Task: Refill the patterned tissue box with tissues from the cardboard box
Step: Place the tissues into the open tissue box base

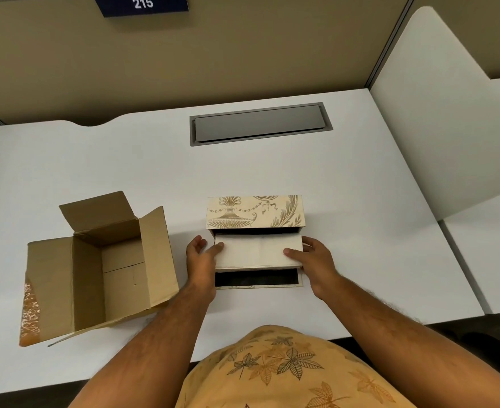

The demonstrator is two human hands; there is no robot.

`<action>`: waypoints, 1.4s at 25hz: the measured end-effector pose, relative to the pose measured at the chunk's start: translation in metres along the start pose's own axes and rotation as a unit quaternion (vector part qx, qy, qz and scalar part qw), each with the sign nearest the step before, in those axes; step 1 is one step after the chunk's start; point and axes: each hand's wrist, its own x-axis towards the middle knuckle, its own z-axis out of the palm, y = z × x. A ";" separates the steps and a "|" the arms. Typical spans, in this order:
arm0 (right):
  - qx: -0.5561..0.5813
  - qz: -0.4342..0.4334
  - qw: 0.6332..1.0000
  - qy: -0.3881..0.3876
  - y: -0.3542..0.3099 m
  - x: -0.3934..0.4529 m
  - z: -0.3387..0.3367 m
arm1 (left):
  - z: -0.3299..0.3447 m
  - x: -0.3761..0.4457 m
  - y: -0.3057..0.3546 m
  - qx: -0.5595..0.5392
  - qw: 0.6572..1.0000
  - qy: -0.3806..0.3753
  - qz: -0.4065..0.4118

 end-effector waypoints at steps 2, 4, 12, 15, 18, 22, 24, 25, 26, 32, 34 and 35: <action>0.018 0.014 1.000 0.020 0.001 0.001 0.000 | 0.000 0.000 0.000 -0.031 0.999 0.001 -0.008; 0.016 0.019 0.999 0.038 0.002 0.001 0.001 | 0.001 -0.001 0.000 -0.021 1.000 0.004 -0.004; -0.047 -0.008 0.997 0.066 0.003 -0.001 0.006 | 0.005 -0.003 0.000 0.022 0.999 0.021 0.028; -0.058 -0.011 0.996 0.061 0.003 -0.001 0.007 | 0.006 -0.004 0.000 0.041 0.999 0.023 0.020; -0.072 -0.017 0.996 0.055 -0.002 0.000 0.007 | 0.008 -0.006 0.002 0.062 0.998 0.023 0.023; -0.099 -0.015 0.993 0.056 -0.005 0.001 0.006 | 0.010 -0.009 0.003 0.081 0.996 0.023 0.024; -0.099 -0.011 0.994 0.056 -0.006 0.002 0.006 | 0.010 -0.010 0.004 0.085 0.996 0.025 0.022; -0.091 -0.004 0.994 0.055 -0.006 0.001 0.006 | 0.010 -0.011 0.004 0.085 0.996 0.024 0.020; -0.080 0.005 0.995 0.055 -0.006 0.000 0.006 | 0.009 -0.011 0.004 0.085 0.996 0.023 0.018; -0.075 -0.003 0.996 0.056 -0.002 -0.003 0.006 | 0.007 -0.013 0.004 0.098 0.995 0.010 0.009; -0.082 -0.009 0.995 0.060 -0.001 -0.003 0.007 | 0.007 -0.014 0.006 0.096 0.995 0.008 0.010; -0.086 -0.012 0.994 0.062 0.000 -0.003 0.007 | 0.007 -0.014 0.006 0.095 0.995 0.009 0.009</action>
